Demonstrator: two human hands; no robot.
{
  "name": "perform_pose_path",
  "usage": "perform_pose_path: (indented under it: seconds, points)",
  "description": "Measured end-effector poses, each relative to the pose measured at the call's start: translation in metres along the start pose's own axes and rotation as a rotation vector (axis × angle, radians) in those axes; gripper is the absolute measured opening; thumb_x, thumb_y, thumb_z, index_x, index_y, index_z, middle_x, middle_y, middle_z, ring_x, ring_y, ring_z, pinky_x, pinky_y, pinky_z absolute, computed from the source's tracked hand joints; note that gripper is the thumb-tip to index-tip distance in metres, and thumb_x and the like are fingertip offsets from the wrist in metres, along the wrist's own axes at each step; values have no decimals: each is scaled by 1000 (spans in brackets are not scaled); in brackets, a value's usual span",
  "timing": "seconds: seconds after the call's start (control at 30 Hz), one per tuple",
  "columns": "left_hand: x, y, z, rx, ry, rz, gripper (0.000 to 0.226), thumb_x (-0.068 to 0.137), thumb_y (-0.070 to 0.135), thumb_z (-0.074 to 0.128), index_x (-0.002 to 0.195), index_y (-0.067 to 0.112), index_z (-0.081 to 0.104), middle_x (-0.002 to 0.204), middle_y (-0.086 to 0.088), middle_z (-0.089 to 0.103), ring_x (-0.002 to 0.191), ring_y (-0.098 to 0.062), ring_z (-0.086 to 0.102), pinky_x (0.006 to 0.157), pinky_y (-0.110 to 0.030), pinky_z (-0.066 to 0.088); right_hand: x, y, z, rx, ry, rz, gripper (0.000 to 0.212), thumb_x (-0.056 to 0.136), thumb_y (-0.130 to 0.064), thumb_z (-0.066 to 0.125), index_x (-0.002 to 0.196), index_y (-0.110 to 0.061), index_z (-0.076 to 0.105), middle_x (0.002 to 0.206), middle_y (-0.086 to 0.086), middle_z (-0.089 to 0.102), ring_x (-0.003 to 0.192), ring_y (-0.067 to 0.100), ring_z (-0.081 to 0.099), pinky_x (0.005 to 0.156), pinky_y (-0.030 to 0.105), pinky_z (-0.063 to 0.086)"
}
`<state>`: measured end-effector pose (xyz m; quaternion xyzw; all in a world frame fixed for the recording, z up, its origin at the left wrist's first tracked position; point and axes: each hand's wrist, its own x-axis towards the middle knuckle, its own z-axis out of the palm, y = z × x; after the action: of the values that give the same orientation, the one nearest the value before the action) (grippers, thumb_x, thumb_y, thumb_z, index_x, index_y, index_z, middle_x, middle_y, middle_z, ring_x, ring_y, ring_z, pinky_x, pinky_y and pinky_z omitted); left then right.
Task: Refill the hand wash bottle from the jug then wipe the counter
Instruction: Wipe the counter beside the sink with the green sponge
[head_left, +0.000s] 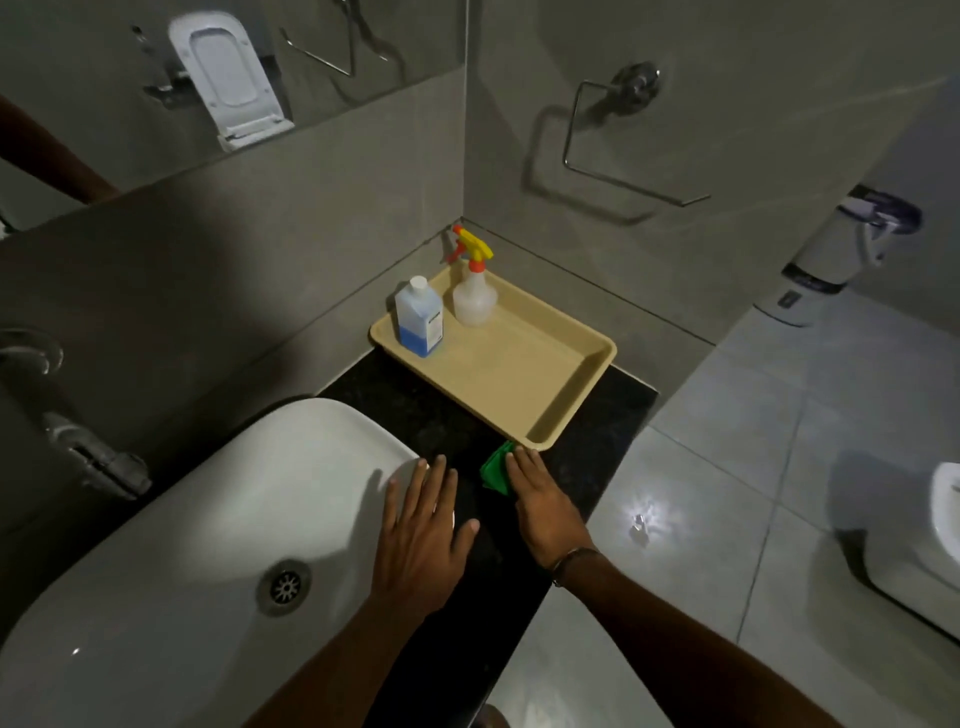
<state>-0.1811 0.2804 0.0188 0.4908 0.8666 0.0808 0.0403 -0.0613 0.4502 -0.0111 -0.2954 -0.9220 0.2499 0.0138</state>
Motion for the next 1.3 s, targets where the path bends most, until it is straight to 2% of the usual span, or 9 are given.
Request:
perform_pose_path:
  seconds: [0.07,0.13,0.23,0.3,0.4,0.6,0.87,1.03,1.3]
  points:
    - [-1,1,2,-13,9,-1,64,101,51,38,154,15,42,166,-7,31,156,-27,25,123,-55,25,6,3,13,-27,-96,46,71,102,-8,43,163,-19,8,171,1,3,158,23,-2,125,42,24]
    - [-1,0,4,-25,26,6,63,101,47,36,154,14,43,166,-7,31,155,-27,26,124,-55,24,4,8,28,-111,-176,24,69,105,-27,43,163,-18,6,171,2,5,158,29,0,125,42,17]
    - [-1,-1,8,-17,37,11,61,102,44,32,155,13,41,167,-7,29,156,-26,23,126,-52,15,-1,24,40,-258,-136,-74,67,106,-49,31,163,-20,12,171,1,7,158,26,-2,125,42,3]
    - [0,0,8,-18,36,4,61,103,42,27,156,14,38,168,-7,26,157,-26,20,127,-52,13,3,34,39,-338,-72,-146,63,106,-49,26,163,-22,15,171,0,7,158,23,-5,126,44,-1]
    - [-1,1,7,-42,20,-7,62,104,41,21,158,14,33,170,-6,21,158,-25,15,127,-52,14,16,39,43,-366,-106,-229,62,107,-46,24,163,-22,12,171,-1,3,157,22,-9,128,45,-3]
    - [-18,-8,10,-74,-49,41,63,104,40,15,163,18,13,173,-1,2,159,-19,-3,127,-53,10,20,36,58,-394,-135,-245,65,107,-42,25,163,-18,3,172,4,-1,158,23,-9,128,43,-3]
    - [-59,-19,12,-37,-61,153,64,105,38,23,163,16,8,172,-3,2,159,-20,-1,128,-52,10,-42,-13,100,-333,-145,-313,64,107,-43,29,163,-19,9,172,4,4,158,22,-4,127,40,-6]
    - [-94,-40,12,-33,-85,245,68,106,40,31,163,18,2,173,-2,0,160,-19,-1,128,-49,7,-89,10,98,-328,-213,-371,62,109,-44,24,163,-23,2,172,0,-1,158,20,-7,128,42,-2]
    - [-154,-76,4,13,-147,279,68,105,47,25,164,20,2,173,1,0,159,-14,-6,127,-45,7,-88,-27,104,-373,-216,-265,64,108,-44,24,163,-21,1,172,4,-1,158,24,-7,128,47,2]
